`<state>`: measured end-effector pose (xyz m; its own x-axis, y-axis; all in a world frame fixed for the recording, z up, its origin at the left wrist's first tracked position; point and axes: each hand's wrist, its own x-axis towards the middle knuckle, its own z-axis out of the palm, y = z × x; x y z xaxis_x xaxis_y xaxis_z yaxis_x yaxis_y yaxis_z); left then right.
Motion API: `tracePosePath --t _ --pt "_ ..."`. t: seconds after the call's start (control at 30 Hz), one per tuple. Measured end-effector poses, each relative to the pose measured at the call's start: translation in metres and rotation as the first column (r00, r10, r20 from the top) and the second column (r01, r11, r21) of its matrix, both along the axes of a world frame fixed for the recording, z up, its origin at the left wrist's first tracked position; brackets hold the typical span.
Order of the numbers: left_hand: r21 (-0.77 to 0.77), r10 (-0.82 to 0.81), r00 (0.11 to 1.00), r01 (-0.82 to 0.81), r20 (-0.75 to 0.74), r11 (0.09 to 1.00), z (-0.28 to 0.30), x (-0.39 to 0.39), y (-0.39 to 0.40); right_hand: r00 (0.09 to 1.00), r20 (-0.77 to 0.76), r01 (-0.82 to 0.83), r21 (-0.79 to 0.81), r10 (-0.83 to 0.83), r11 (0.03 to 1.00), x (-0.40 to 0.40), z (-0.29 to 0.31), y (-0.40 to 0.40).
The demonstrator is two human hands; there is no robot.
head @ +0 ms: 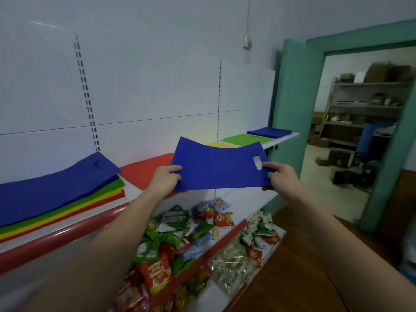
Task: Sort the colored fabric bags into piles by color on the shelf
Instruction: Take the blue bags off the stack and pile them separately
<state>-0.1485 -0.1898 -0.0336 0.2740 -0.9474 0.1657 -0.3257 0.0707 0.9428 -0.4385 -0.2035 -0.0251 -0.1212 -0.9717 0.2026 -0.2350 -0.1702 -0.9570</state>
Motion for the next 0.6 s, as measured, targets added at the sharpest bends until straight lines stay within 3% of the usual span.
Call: tracePosePath --t 0.33,0.6 --pt "0.063 -0.195 0.976 0.201 -0.094 0.978 -0.004 -0.185 -0.065 0.984 -0.011 0.180 0.067 -0.180 0.981 -0.181 -0.007 -0.022" --pt "0.099 -0.317 0.938 0.332 -0.140 0.938 -0.023 -0.273 -0.123 0.958 -0.079 0.283 0.088 -0.277 0.955 -0.273 -0.019 -0.052"
